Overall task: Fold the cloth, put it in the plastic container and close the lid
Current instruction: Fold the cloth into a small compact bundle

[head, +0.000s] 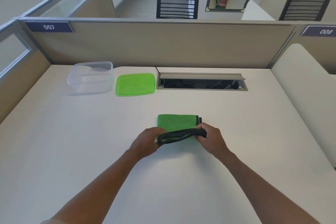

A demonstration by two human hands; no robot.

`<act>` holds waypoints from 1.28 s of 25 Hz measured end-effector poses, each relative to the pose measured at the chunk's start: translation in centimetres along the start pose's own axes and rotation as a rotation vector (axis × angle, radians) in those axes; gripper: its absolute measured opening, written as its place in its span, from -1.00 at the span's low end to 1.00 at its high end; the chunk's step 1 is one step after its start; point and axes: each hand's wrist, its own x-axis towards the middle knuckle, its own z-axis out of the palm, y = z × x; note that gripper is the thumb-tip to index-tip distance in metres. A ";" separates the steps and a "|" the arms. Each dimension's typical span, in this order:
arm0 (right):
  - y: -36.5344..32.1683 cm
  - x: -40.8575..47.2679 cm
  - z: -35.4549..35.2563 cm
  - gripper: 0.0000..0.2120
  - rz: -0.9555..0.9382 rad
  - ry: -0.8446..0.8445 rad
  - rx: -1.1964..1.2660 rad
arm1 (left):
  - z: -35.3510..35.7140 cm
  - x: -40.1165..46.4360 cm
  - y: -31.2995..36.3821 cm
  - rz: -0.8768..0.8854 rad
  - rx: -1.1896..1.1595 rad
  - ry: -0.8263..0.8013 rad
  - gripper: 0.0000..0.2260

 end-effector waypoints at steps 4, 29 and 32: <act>-0.1 1.4 -0.4 -0.86 0.081 0.043 0.068 | 0.1 1.5 0.5 -0.328 -0.203 0.107 -0.95; 0.1 7.5 3.9 -0.52 0.578 0.199 -0.157 | 1.6 6.7 1.4 -1.119 -0.217 0.049 -0.55; 0.4 7.8 3.5 -0.47 0.611 0.171 -0.093 | 1.3 6.4 1.1 -1.121 -0.322 0.050 -0.58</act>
